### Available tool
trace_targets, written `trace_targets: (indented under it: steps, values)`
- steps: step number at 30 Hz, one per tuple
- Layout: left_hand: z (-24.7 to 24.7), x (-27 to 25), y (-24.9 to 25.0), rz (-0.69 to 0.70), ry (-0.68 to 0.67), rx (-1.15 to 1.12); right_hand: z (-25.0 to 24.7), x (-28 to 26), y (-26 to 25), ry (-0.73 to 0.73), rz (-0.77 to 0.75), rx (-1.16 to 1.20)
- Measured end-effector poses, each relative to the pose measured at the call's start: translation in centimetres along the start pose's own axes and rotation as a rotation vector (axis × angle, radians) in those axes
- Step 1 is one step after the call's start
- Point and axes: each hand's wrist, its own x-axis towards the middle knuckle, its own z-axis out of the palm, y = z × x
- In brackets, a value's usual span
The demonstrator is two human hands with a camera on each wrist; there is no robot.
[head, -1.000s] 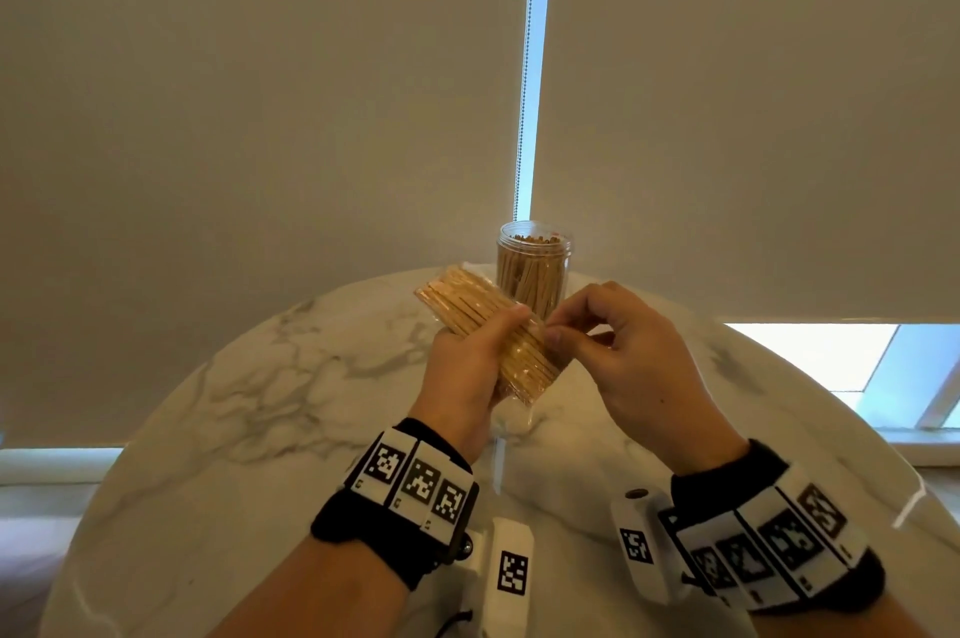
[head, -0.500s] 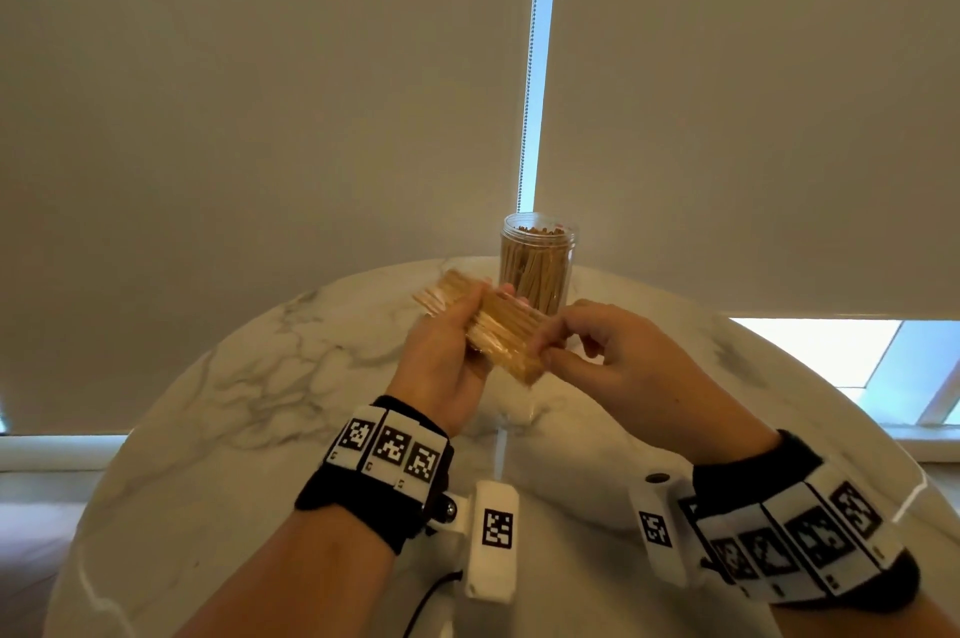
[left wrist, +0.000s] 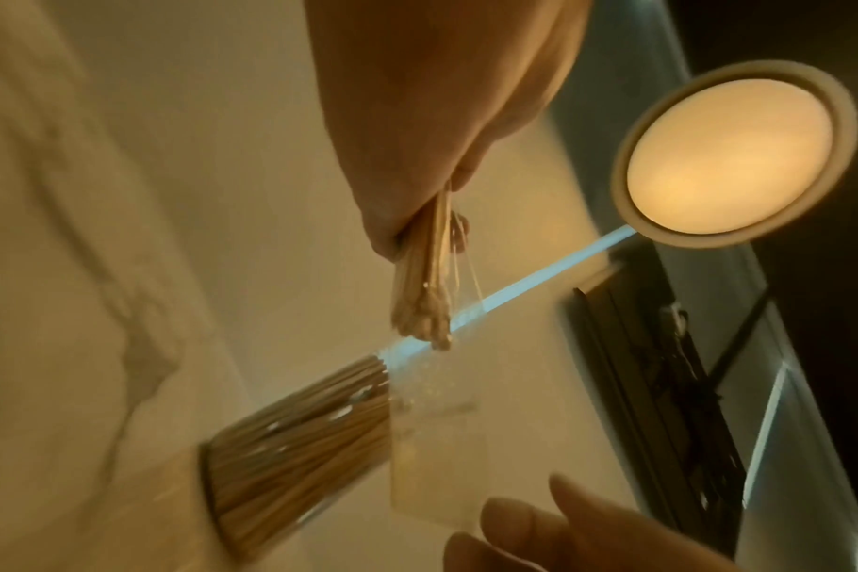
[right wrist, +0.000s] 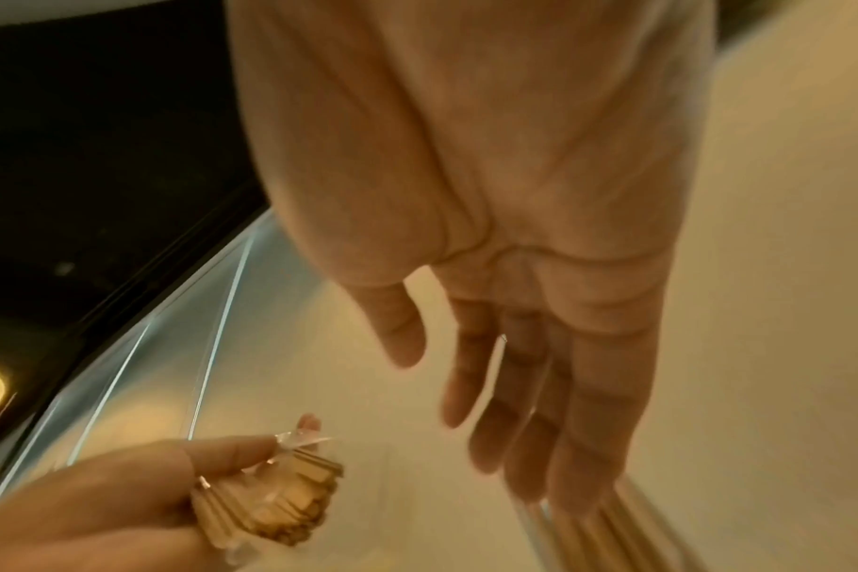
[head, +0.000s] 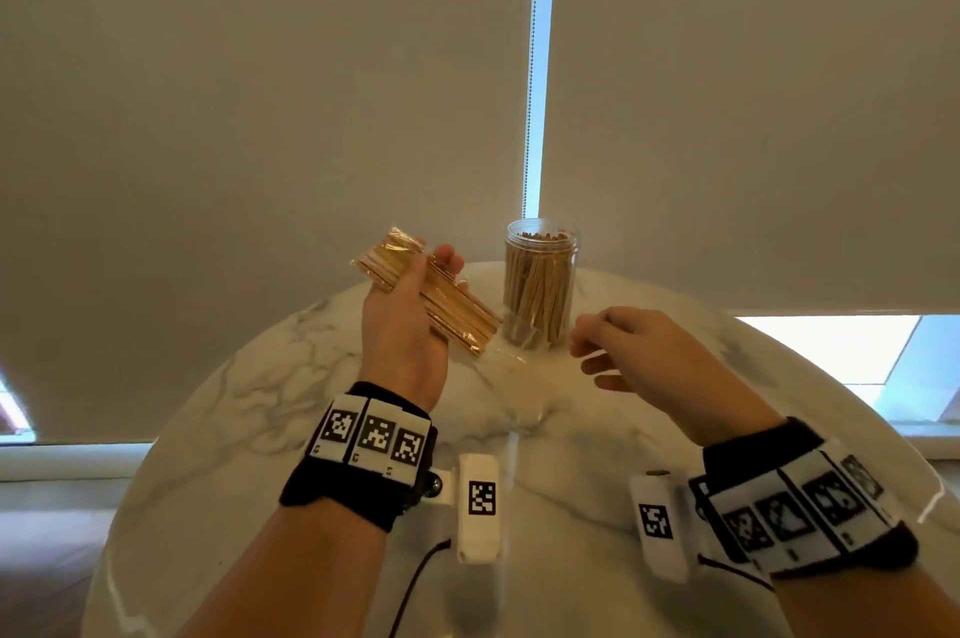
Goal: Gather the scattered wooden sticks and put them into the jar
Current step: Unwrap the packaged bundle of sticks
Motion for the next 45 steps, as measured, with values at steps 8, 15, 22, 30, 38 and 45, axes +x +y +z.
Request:
trace_targets:
  steps: [8,15,22,30,38,45]
  values:
    - [3.8,-1.5,-1.2,0.090,-0.062,0.309,4.2,2.4,1.2,-0.295,0.540,0.654]
    - [6.9,-1.7,0.1,0.099,-0.099,0.506,5.6,1.8,1.5,-0.340,0.605,1.120]
    - [8.6,-2.2,2.4,0.084,-0.112,0.454,6.1,0.1,0.9,-0.502,0.597,1.010]
    - [8.8,-2.5,3.8,-0.121,-0.178,0.534,5.5,-0.5,0.2,-0.488,0.500,0.818]
    - [8.5,-3.0,4.4,-0.308,-0.278,0.598,5.6,-0.6,0.1,-0.405,0.429,0.827]
    - [8.5,-2.8,4.4,-0.133,-0.244,0.622,5.6,-0.3,0.3,-0.372,0.394,0.847]
